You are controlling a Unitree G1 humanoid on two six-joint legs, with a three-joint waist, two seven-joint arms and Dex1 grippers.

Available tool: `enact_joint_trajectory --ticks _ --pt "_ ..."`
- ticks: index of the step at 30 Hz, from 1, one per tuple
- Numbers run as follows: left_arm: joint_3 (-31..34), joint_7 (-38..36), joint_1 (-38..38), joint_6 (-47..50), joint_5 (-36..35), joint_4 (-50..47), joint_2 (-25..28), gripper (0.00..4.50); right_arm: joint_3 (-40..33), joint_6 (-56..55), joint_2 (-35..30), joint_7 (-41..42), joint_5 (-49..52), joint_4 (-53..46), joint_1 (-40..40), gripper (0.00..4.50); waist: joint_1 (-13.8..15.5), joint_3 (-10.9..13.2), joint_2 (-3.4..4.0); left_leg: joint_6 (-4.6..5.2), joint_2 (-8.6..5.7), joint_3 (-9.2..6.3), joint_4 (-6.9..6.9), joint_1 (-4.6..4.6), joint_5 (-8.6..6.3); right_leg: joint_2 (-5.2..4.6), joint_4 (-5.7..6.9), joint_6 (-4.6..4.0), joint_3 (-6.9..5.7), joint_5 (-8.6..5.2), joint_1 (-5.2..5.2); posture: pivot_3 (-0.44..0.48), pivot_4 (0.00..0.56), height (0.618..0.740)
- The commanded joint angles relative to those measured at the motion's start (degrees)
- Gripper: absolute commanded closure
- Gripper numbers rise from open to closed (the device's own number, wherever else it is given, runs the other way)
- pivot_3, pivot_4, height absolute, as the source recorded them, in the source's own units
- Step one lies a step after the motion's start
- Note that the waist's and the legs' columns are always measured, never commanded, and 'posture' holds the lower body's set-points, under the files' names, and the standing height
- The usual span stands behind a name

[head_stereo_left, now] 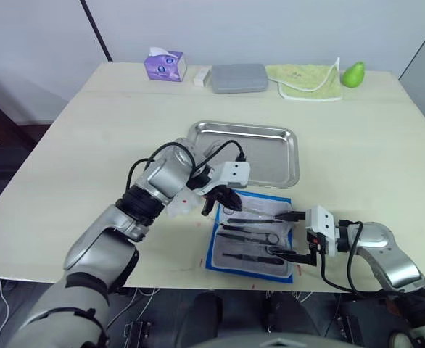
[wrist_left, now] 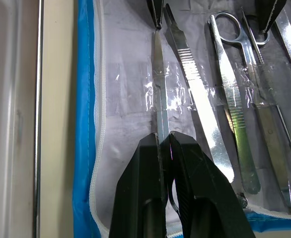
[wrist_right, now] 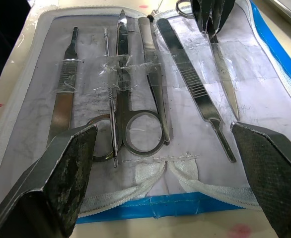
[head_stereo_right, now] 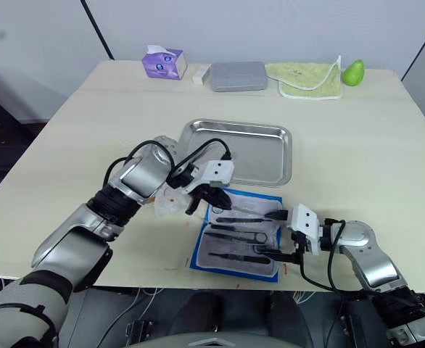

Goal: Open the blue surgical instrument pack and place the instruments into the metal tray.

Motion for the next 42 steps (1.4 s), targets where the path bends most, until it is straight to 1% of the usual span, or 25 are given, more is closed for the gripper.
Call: enact_joint_trajectory --ticks 1,6,16,19,21,23,28,31,33,38,42 --pt "0.41 -1.56 -2.2 0.12 0.29 -1.22 0.69 4.4 3.89 4.12 -1.4 -0.42 -5.46 4.72 2.24 0.0 -0.05 0.0 0.0 0.0 0.0 -0.04 0.0 0.0 0.0 0.0 0.0 0.0 0.0 0.0 0.0 0.0 0.15 0.74" --pt "0.94 -2.17 -1.76 -0.21 0.32 -1.54 3.12 4.4 4.22 4.12 -1.3 -0.52 -5.59 5.2 1.86 0.0 -0.26 0.0 0.0 0.0 0.01 -0.08 -0.01 0.0 0.0 0.0 0.01 -0.02 -0.01 -0.01 0.0 0.0 0.15 0.74" --pt "5.06 -4.19 2.13 -1.33 -1.95 -5.36 13.39 4.4 4.34 3.56 -1.37 -0.06 -5.21 6.26 1.16 0.0 -0.35 0.01 0.0 0.0 0.05 -0.11 -0.01 0.02 0.0 0.04 0.03 -0.08 -0.03 -0.04 -0.01 0.0 0.15 0.74" --pt "5.99 -4.23 2.52 -1.08 -2.83 -6.33 14.91 4.4 4.36 3.46 -1.33 0.11 -5.22 6.55 1.01 0.0 -0.34 0.01 -0.01 0.0 0.06 -0.12 -0.01 0.02 0.0 0.03 0.02 -0.09 -0.06 -0.05 0.0 0.0 0.15 0.74" --pt "8.46 -4.38 2.71 -0.86 -4.26 -7.18 17.14 4.4 4.44 3.28 -1.26 0.65 -5.14 7.02 0.61 0.0 -0.33 0.02 -0.03 0.0 0.06 -0.11 -0.01 0.02 0.0 0.03 0.03 -0.09 -0.06 -0.05 0.0 0.0 0.15 0.74" --pt "11.16 -3.83 2.77 1.13 -6.69 -8.49 18.13 4.4 4.47 3.15 -1.28 1.13 -5.0 7.46 0.27 0.0 -0.37 0.02 -0.02 0.0 0.07 -0.11 -0.01 0.02 0.0 0.03 0.03 -0.09 -0.05 -0.05 -0.01 0.0 0.15 0.74" --pt "15.73 0.18 3.78 9.24 -10.9 -11.5 17.31 4.4 4.37 2.85 -1.28 1.66 -5.01 8.01 -0.01 0.0 -0.35 -0.01 -0.07 0.0 0.08 -0.11 -0.01 0.03 0.0 0.03 0.04 -0.1 -0.06 -0.06 0.01 0.0 0.15 0.74" --pt "19.17 3.89 4.62 17.62 -14.96 -14.5 15.34 4.4 4.3 2.79 -1.34 1.88 -4.97 8.05 -0.02 0.0 -0.36 -0.01 -0.07 0.0 0.08 -0.1 -0.01 0.04 0.0 0.03 0.05 -0.09 -0.06 -0.06 0.01 0.0 0.15 0.74" --pt "20.65 6.31 4.84 21.38 -16.74 -15.96 14.09 4.4 4.26 2.81 -1.42 1.99 -4.95 8.1 -0.05 0.0 -0.35 -0.01 -0.08 0.0 0.08 -0.12 -0.01 0.03 0.0 0.03 0.05 -0.09 -0.07 -0.06 0.01 0.0 0.15 0.74" --pt "21.94 11.64 6.59 25.21 -18.54 -18.4 12.7 4.4 4.12 2.94 -1.71 2.28 -4.82 8.02 -0.09 0.0 -0.35 -0.01 -0.08 0.0 0.08 -0.12 -0.01 0.04 0.0 0.03 0.04 -0.09 -0.06 -0.06 0.01 0.0 0.15 0.74" --pt "21.51 13.17 7.79 25.36 -19.8 -20.28 12.81 4.4 4.02 3.0 -1.9 2.5 -4.77 7.96 -0.01 0.0 -0.33 0.0 -0.09 0.0 0.08 -0.12 -0.01 0.04 0.0 0.02 0.05 -0.09 -0.06 -0.06 0.01 0.0 0.15 0.74"
